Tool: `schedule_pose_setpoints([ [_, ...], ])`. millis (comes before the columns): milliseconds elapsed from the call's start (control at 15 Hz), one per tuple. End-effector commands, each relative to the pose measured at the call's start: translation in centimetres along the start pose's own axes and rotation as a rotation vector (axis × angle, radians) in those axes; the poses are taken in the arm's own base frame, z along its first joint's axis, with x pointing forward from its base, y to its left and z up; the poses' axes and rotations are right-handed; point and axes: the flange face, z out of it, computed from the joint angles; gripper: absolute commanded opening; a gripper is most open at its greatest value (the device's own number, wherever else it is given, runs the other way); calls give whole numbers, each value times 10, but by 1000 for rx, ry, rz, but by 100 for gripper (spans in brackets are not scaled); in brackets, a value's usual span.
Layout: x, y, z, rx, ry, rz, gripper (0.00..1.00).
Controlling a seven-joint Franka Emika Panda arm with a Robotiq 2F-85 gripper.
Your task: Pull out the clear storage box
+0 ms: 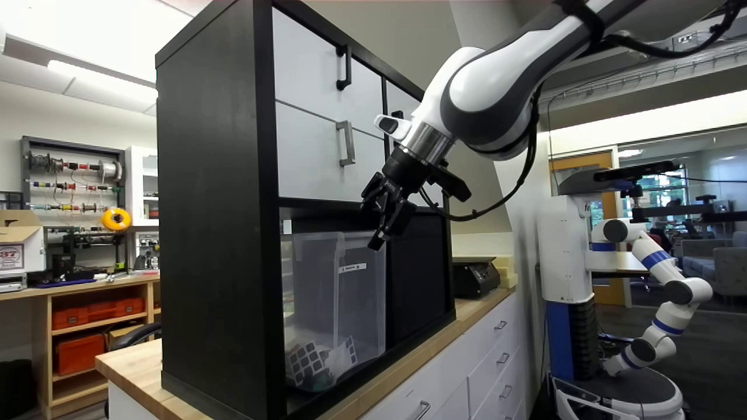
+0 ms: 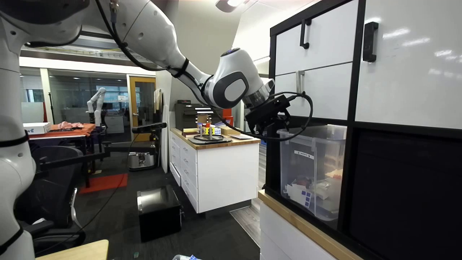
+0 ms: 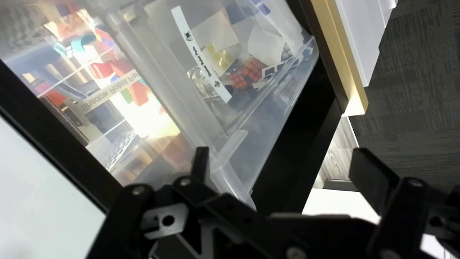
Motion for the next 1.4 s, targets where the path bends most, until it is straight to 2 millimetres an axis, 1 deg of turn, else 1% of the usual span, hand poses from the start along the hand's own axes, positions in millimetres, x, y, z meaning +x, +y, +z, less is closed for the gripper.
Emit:
schedule_pose_setpoints([
  [0, 12, 11, 1, -37, 41, -31, 100],
  [200, 19, 16, 4, -51, 53, -41, 100],
  [400, 23, 17, 12, -46, 62, -42, 100],
  [1000, 36, 14, 47, -11, 86, -73, 100],
  [1333, 38, 18, 56, -11, 92, -94, 100],
])
